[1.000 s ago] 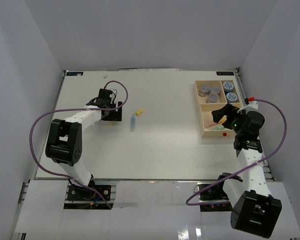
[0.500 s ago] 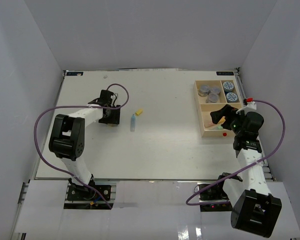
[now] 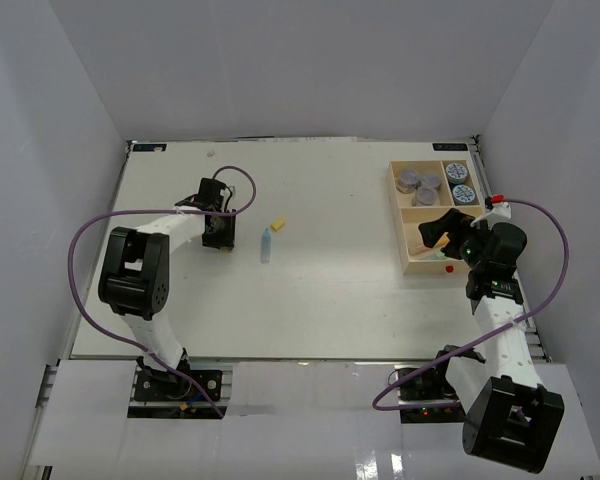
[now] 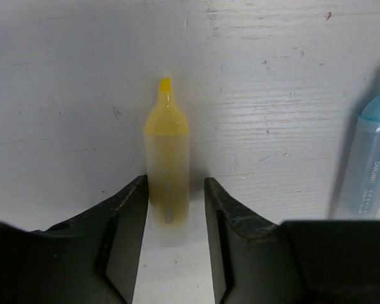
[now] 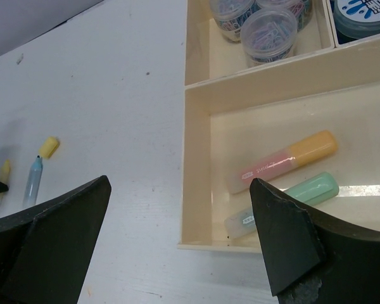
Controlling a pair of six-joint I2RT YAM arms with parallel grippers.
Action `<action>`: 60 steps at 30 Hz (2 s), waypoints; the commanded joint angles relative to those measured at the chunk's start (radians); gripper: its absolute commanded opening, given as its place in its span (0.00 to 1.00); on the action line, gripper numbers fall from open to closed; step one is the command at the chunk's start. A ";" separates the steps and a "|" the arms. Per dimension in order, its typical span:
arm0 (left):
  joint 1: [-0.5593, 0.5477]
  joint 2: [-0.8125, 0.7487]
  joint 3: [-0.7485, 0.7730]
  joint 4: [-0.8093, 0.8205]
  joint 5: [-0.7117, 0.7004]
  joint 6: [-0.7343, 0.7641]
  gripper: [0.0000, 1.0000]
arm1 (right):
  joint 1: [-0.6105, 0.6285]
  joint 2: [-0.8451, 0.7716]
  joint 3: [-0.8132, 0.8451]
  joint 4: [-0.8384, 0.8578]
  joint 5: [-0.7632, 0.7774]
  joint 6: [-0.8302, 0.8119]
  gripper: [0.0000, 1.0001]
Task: Sort the stationery into containers
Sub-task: Pick up the pen from the center of the board.
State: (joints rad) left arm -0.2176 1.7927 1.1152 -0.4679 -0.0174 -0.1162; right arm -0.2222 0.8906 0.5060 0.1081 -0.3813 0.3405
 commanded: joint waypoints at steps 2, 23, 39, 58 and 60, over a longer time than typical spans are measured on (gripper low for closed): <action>-0.005 -0.030 -0.018 -0.043 0.065 -0.034 0.43 | 0.001 0.001 -0.003 0.050 -0.045 -0.005 0.96; -0.074 -0.551 -0.172 0.346 0.422 0.019 0.06 | 0.399 -0.022 0.179 0.070 -0.136 0.032 0.93; -0.183 -0.799 -0.359 0.569 0.280 0.110 0.05 | 1.012 0.375 0.546 0.223 0.280 0.061 0.88; -0.183 -0.826 -0.371 0.591 0.295 0.137 0.04 | 1.078 0.671 0.796 0.246 0.282 0.058 0.66; -0.183 -0.828 -0.373 0.594 0.304 0.139 0.04 | 1.081 0.682 0.810 0.246 0.286 0.061 0.63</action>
State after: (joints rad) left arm -0.3981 0.9974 0.7574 0.0925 0.2703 -0.0010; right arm 0.8482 1.5639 1.2549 0.2951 -0.1101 0.3969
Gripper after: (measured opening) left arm 0.371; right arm 0.638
